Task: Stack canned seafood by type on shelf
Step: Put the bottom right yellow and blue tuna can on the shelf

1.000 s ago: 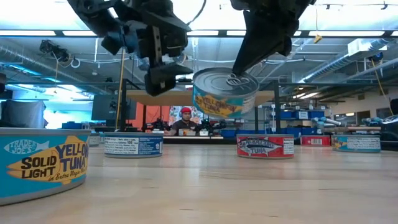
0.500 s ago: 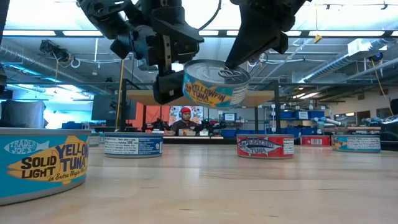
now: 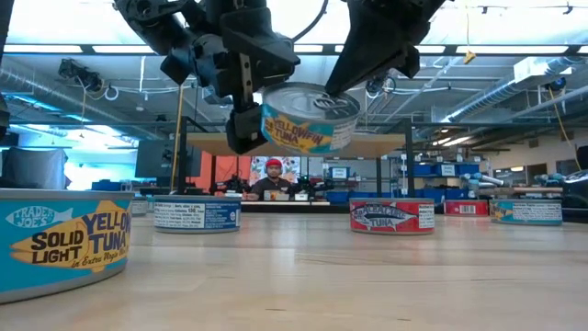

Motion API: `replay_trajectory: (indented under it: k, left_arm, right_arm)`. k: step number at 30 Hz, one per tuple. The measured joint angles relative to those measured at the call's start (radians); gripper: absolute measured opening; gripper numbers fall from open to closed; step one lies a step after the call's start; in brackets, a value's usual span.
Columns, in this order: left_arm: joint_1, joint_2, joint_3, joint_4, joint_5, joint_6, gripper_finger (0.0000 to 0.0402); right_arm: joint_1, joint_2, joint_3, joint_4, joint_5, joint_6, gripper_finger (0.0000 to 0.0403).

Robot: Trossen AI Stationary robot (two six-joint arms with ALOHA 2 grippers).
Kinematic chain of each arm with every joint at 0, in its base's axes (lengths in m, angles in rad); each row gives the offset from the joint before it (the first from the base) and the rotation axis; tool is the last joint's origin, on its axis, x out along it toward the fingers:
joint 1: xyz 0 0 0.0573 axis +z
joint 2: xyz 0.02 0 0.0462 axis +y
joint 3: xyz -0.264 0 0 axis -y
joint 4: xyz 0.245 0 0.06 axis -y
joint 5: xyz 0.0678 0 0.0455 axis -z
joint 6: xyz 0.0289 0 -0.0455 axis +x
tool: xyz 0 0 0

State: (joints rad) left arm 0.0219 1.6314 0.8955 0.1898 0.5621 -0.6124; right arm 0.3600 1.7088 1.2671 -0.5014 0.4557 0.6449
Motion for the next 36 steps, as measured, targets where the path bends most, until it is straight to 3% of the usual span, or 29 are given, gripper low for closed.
replay_trajectory:
  k: [7,16,25,31,36]
  left_arm:
    - [-0.001,0.0,0.0,-0.002,-0.002,0.01,0.0256]
    - [0.002,0.0,-0.002,-0.008,0.0,0.029,0.015]
    - [0.031,-0.022,-0.002,0.004,0.072,0.031,0.015]
    - [0.096,-0.09,-0.002,0.023,0.081,0.063,0.015]
    - [0.172,-0.176,-0.002,0.045,0.03,0.07,0.015]
  right_arm:
    - [-0.002,0.0,0.0,0.011,0.0,-0.002,0.0]
    - [0.0,-0.002,0.0,0.021,-0.002,-0.002,0.0]
    - [0.005,-0.004,0.059,-0.027,-0.03,0.007,0.0027]
    - [-0.002,-0.004,0.224,-0.243,-0.004,0.009,0.0069]
    - [-0.017,-0.005,0.352,-0.431,0.046,0.004,0.0078]
